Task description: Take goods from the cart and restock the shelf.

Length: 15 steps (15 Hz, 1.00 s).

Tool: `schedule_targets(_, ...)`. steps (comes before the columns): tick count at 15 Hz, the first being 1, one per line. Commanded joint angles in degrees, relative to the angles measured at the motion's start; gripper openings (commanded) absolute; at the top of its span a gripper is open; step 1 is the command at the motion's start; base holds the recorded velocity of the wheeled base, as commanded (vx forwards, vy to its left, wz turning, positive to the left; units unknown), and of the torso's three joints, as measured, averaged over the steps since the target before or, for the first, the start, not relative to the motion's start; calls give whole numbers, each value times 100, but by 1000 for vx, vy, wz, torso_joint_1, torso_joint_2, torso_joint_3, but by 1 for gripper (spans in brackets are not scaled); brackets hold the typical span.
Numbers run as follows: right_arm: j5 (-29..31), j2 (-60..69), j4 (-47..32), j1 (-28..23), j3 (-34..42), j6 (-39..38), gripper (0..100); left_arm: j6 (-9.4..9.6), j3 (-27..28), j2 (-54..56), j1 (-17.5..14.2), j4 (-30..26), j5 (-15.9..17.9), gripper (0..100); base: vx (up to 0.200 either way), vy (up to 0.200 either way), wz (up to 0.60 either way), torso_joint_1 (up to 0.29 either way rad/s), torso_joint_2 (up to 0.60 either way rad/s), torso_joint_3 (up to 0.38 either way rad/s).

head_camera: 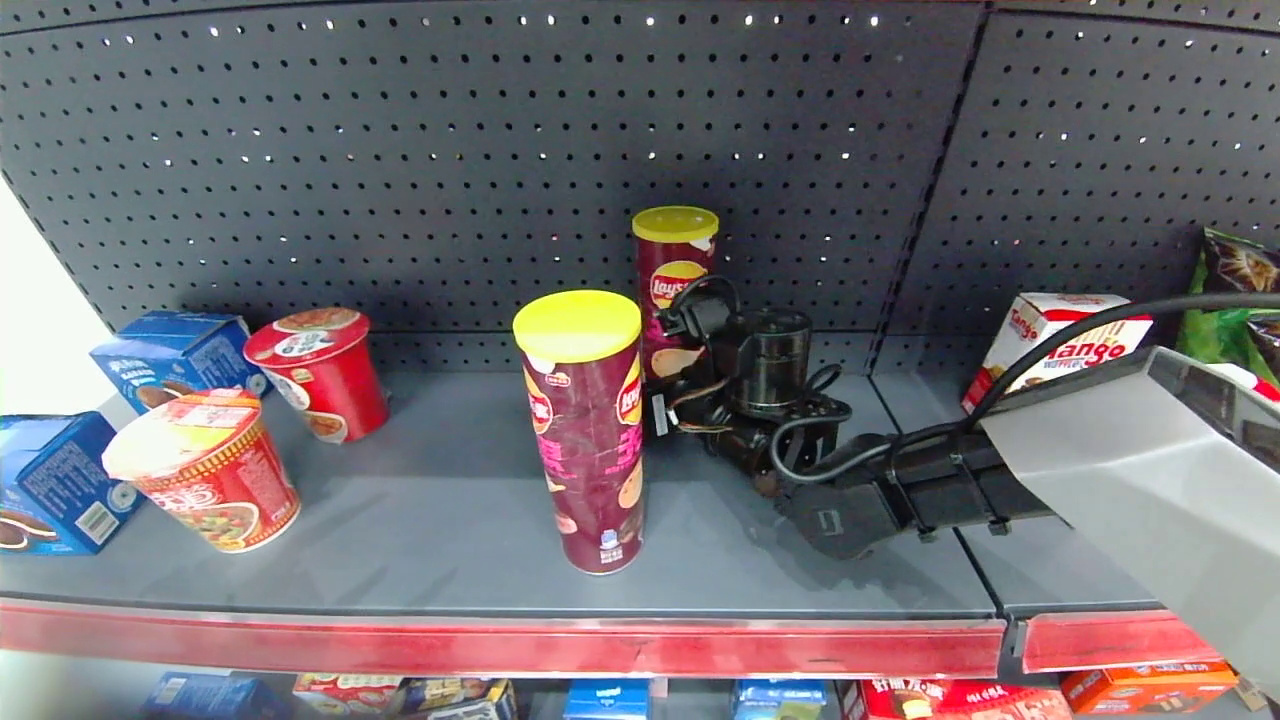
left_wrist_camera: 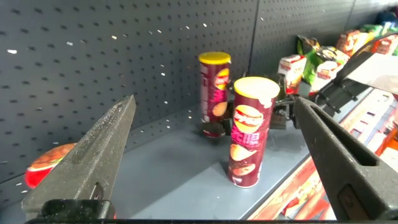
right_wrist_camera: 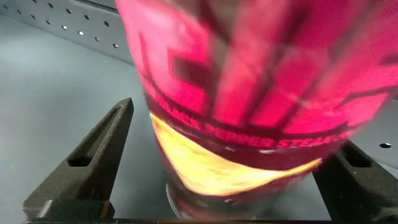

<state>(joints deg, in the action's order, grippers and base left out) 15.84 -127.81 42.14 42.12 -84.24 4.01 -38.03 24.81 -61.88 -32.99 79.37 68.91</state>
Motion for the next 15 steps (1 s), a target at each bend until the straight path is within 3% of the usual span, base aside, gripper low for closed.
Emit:
schedule_targets(1,-2,239,13,16,30,3,100,-2,-2,-8,-6,-1,-1,100,0,0,0,0,0,0)
schedule_targets(8,42,827,-294,-37,188,-6,100,-2,-55,-8,3,-1,-1,100,0,0,0,0,0,0)
schedule_targets(15,130,1944,-259,-90,1480,-67,100,-2,-204,-8,3,-1,-1,100,0,0,0,0,0,0)
